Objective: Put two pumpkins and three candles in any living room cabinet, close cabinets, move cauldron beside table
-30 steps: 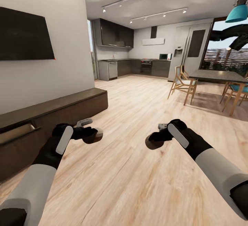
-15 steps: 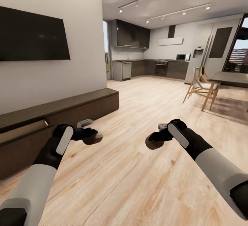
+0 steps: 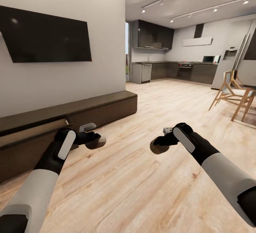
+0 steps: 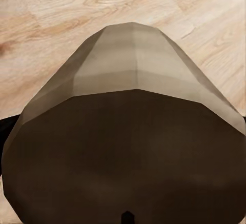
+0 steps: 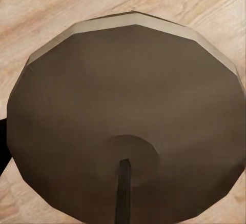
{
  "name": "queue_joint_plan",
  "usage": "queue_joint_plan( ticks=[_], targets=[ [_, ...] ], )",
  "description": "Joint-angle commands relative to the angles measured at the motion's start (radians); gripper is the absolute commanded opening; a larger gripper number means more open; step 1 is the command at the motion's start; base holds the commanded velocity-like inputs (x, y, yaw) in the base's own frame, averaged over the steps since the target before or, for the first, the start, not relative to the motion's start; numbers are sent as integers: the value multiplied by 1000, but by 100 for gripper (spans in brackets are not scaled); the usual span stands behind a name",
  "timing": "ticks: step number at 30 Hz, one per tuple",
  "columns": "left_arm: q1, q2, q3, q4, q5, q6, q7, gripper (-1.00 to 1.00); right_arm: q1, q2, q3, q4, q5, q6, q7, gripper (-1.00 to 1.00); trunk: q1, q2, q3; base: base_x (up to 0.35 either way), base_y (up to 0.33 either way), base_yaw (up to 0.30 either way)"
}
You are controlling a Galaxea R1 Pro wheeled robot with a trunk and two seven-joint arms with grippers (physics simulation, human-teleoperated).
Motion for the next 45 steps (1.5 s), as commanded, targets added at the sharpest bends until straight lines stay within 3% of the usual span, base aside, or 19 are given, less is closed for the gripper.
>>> queue_joint_plan(
  ticks=[1,12,21,45],
  targets=[
    [-1,1,-3,-1,12,2,10,-100,-1,-1,4,-2,-11,1,-10,-100,0,-1,-1,0,0,290],
    [-1,1,-3,-1,12,2,10,-100,-1,-2,4,-2,-11,1,-10,-100,0,-1,-1,213,-60,284],
    [-1,1,-3,-1,12,2,10,-100,-1,-1,5,-2,-10,1,-10,-100,0,-1,-1,313,-113,98],
    [-1,1,-3,-1,12,2,10,-100,-1,-1,4,-2,-8,1,-10,-100,0,-1,-1,314,-113,284]
  ],
)
